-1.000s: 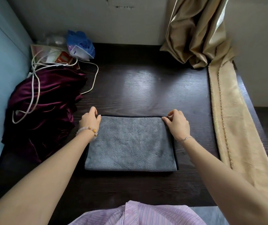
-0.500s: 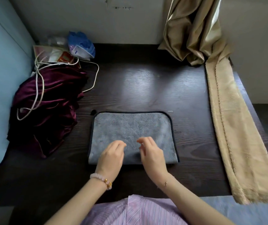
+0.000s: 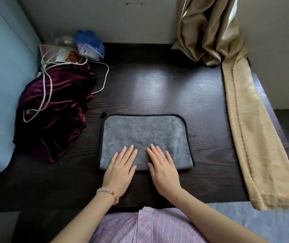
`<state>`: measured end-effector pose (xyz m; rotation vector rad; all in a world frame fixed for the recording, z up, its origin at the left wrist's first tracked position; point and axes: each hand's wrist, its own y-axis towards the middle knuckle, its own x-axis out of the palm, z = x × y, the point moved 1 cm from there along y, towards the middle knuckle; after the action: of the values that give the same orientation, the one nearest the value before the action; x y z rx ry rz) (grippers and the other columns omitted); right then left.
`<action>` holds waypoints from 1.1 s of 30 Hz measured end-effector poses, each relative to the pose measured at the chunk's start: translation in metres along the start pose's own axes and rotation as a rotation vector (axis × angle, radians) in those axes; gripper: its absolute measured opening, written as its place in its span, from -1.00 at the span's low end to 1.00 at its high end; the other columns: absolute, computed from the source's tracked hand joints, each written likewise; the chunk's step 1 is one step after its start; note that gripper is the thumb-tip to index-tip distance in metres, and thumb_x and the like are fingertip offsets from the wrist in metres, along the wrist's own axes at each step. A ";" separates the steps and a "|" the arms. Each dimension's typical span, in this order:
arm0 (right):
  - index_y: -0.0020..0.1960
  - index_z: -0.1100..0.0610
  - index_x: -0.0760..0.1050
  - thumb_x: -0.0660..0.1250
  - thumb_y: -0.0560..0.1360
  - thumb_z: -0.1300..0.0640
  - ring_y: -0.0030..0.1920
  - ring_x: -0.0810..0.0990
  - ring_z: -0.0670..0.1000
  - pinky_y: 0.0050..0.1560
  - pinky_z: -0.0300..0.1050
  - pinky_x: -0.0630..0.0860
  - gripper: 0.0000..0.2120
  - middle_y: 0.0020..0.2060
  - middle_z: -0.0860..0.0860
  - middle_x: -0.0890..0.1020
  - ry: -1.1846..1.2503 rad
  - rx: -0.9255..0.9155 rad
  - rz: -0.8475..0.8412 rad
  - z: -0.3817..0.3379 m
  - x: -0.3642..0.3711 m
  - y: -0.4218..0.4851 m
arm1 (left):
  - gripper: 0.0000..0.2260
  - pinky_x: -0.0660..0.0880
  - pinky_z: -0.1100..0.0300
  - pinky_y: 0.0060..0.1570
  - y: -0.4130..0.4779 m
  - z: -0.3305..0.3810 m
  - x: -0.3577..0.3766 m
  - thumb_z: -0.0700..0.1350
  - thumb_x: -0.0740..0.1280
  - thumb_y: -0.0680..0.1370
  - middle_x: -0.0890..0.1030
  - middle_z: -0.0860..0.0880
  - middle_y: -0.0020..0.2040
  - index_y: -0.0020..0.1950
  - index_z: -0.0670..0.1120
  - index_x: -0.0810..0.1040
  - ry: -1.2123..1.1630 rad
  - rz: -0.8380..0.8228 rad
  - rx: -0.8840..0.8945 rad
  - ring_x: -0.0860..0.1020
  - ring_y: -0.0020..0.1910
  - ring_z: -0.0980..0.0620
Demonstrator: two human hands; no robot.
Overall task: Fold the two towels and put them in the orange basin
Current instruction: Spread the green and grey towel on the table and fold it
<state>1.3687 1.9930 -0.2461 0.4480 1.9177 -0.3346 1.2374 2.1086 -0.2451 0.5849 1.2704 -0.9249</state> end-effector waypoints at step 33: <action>0.43 0.12 0.32 0.15 0.36 0.06 0.46 0.27 0.02 0.44 0.02 0.07 -0.37 0.43 0.01 0.36 -0.095 -0.241 -0.113 0.029 -0.019 -0.009 | -0.26 0.20 -0.03 0.29 -0.001 -0.001 -0.014 -0.19 0.40 0.21 0.39 -0.10 0.41 0.40 -0.13 0.35 0.231 -0.040 0.181 0.39 0.37 -0.06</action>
<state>1.3947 1.9693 -0.2387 0.1618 1.8657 -0.1903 1.2357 2.1121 -0.2313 0.8297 1.4167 -1.0350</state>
